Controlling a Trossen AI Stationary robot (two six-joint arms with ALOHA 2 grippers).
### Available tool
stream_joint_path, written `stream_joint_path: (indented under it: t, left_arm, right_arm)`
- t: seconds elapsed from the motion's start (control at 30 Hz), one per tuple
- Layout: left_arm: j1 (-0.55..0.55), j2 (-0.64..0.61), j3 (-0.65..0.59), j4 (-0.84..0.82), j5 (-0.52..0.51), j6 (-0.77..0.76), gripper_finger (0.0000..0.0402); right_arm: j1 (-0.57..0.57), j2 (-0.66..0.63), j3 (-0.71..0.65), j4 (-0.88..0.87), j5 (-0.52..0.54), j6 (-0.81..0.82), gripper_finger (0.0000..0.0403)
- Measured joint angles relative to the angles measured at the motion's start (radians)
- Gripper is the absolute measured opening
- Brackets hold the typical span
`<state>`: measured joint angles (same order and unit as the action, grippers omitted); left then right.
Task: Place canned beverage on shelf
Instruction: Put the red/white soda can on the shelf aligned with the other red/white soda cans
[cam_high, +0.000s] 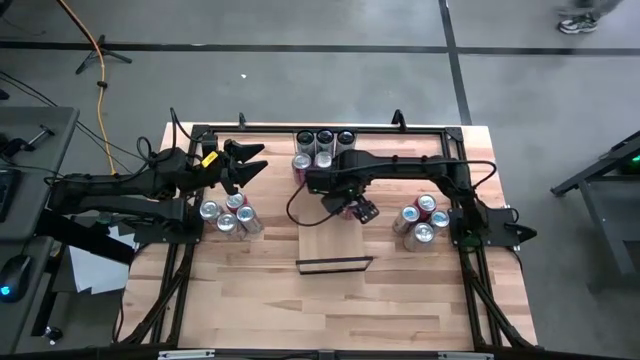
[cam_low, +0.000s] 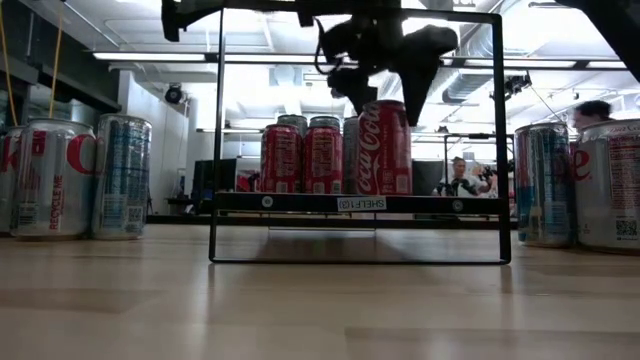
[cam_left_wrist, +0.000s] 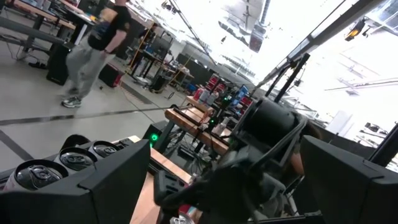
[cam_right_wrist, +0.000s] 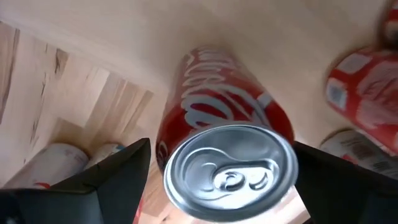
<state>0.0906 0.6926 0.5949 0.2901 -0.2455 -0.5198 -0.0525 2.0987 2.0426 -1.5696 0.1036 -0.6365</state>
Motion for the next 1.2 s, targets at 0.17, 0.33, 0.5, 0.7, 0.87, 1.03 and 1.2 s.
stream_joint_path:
  t: [0.17,0.33,0.5,0.7,0.87,1.03,1.2]
  left_arm:
    - [0.000,0.000,0.000,0.000,0.000,0.000,0.0360]
    - [0.000,0.000,0.000,0.000,0.000,0.000,0.0360]
    - [0.000,0.000,0.000,-0.001,0.000,0.000,0.0360]
    - [0.000,0.000,0.000,0.000,0.000,0.000,0.0360]
    - [0.000,0.000,0.000,-0.001,0.000,0.000,0.0360]
    - [0.000,0.000,0.000,-0.001,0.000,0.000,0.0360]
    - [0.000,0.000,0.000,-0.001,0.000,0.000,0.0360]
  right_arm:
    - [0.000,0.000,-0.023,0.009,0.000,0.004,0.0334]
    - [0.000,0.000,-0.023,0.031,-0.008,0.062,0.0295]
    - [-0.013,0.000,-0.023,0.030,-0.029,0.226,0.0287]
    - [-0.066,-0.001,-0.023,0.025,-0.031,0.520,0.0287]
    - [-0.116,-0.001,-0.023,0.032,0.005,0.668,0.0287]
    - [-0.150,-0.001,-0.022,0.047,-0.009,0.704,0.0287]
    - [-0.158,-0.002,-0.022,0.055,-0.021,0.702,0.0307]
